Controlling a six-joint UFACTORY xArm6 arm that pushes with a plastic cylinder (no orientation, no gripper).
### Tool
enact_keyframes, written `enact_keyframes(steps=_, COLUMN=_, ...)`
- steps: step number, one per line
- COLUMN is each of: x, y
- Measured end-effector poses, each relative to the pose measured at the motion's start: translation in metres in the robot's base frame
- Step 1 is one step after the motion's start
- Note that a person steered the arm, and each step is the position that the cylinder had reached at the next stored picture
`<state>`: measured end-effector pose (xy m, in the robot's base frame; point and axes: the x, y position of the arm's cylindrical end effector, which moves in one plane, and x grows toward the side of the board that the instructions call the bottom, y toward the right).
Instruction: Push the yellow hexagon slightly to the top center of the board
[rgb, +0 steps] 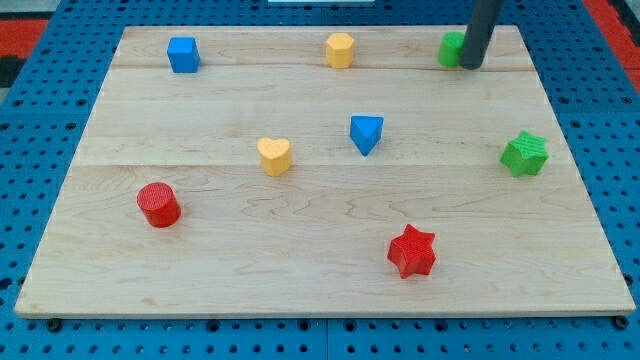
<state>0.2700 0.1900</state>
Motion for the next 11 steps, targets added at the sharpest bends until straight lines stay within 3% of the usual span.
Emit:
enact_keyframes(steps=2, x=0.019, y=0.033)
enact_keyframes(steps=5, x=0.019, y=-0.121)
enact_keyframes(steps=8, x=-0.003, y=-0.167)
enact_keyframes(steps=9, x=0.038, y=-0.207)
enact_keyframes(steps=11, x=0.054, y=-0.304)
